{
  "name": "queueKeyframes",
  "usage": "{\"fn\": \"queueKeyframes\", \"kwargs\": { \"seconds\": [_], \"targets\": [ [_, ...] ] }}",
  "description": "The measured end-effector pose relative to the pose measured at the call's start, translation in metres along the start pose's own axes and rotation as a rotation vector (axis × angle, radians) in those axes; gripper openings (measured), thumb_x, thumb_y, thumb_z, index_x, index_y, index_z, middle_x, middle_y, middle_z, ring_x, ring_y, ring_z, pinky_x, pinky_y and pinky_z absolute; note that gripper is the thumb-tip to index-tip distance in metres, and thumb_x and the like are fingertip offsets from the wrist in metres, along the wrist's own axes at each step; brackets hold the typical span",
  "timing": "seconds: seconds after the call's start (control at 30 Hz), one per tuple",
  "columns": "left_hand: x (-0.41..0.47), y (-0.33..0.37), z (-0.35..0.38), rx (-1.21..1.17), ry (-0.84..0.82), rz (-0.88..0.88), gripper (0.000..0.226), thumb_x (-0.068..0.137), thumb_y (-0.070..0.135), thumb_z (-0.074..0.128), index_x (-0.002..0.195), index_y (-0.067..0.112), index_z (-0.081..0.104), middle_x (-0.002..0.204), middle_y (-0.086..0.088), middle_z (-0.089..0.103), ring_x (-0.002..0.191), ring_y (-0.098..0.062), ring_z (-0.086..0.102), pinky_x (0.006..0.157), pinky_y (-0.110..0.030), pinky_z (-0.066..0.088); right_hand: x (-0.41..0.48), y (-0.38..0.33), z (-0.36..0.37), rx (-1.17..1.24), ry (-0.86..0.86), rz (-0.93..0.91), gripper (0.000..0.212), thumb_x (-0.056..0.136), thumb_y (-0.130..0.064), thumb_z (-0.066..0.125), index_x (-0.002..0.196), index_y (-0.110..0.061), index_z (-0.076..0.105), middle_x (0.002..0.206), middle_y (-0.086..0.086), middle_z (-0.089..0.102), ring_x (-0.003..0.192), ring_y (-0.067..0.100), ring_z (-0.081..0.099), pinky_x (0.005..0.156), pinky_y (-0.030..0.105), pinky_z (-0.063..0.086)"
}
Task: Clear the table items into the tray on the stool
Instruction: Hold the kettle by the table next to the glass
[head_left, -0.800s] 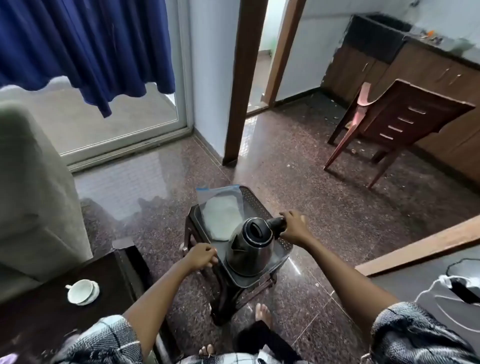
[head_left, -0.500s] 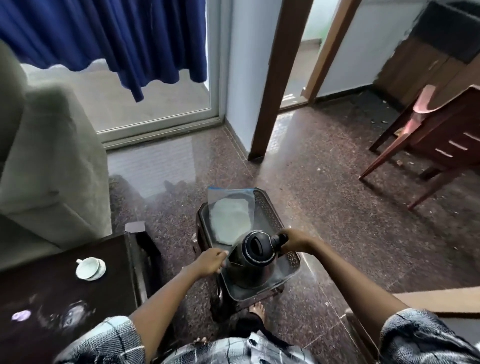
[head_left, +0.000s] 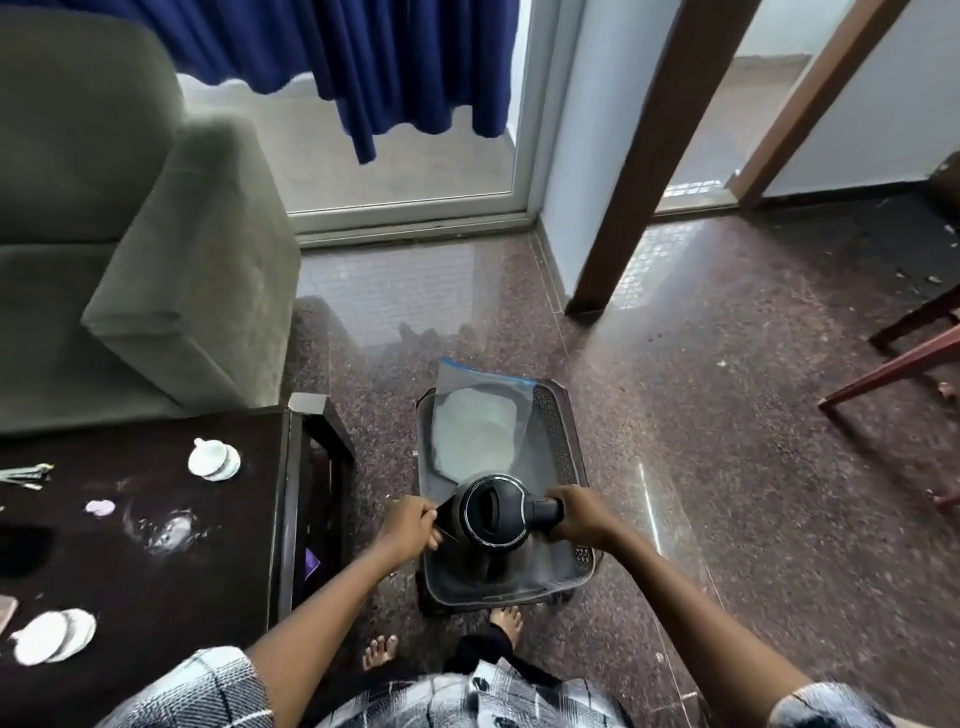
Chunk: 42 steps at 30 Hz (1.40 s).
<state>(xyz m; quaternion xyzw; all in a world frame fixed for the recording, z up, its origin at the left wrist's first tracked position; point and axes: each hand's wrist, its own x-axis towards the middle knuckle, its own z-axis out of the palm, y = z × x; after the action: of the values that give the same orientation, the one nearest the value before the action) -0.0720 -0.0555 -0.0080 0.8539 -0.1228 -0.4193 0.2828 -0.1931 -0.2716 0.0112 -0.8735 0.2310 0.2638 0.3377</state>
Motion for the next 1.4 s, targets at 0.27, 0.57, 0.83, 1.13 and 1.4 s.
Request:
{"fn": "queueKeyframes", "kwargs": {
  "seconds": [0.27,0.57,0.83,1.13,1.4],
  "targets": [
    [-0.018,0.020,-0.038,-0.075,0.061,0.031,0.026,0.096,0.007,0.043,0.109,0.000,0.065,0.063,-0.002,0.063,0.042,0.001,0.057,0.049,-0.011,0.048,0.000,-0.003,-0.013,0.206,0.063,-0.108,0.029,0.050,-0.030,0.079,0.070,-0.014,0.064,0.064,0.000,0.060,0.061,0.007,0.051,0.054,0.034,0.047],
    [-0.083,0.004,-0.086,-0.383,0.240,0.131,0.026,0.095,0.004,0.046,0.083,0.018,0.065,0.047,0.005,0.063,0.040,0.000,0.054,0.049,-0.016,0.046,-0.030,-0.071,-0.044,0.361,0.174,-0.353,0.044,0.043,-0.044,0.082,0.080,-0.022,0.071,0.075,0.008,0.071,0.068,0.007,0.061,0.066,0.039,0.053],
    [-0.167,-0.061,-0.126,-0.707,0.480,0.088,0.022,0.094,0.007,0.047,0.081,0.015,0.064,0.047,0.002,0.061,0.037,-0.001,0.051,0.047,-0.016,0.040,-0.065,-0.173,0.001,0.447,0.144,-0.477,0.029,0.049,-0.024,0.091,0.059,-0.034,0.065,0.054,-0.012,0.063,0.056,-0.006,0.053,0.057,0.020,0.043],
    [-0.260,-0.197,-0.171,-1.057,0.709,0.044,0.021,0.094,0.017,0.050,0.077,0.016,0.062,0.049,0.005,0.058,0.039,-0.002,0.048,0.054,-0.024,0.035,-0.110,-0.304,0.115,0.479,0.130,-0.559,0.037,0.043,-0.025,0.092,0.072,-0.036,0.071,0.071,-0.007,0.073,0.064,0.003,0.063,0.067,0.032,0.052],
    [-0.327,-0.306,-0.230,-1.164,0.889,0.052,0.023,0.095,0.014,0.048,0.075,0.012,0.059,0.045,0.005,0.051,0.035,-0.001,0.046,0.039,-0.012,0.040,-0.138,-0.422,0.216,0.505,0.089,-0.622,0.036,0.044,-0.023,0.092,0.073,-0.029,0.072,0.074,0.004,0.073,0.069,0.015,0.064,0.069,0.033,0.050]
  ]
}}
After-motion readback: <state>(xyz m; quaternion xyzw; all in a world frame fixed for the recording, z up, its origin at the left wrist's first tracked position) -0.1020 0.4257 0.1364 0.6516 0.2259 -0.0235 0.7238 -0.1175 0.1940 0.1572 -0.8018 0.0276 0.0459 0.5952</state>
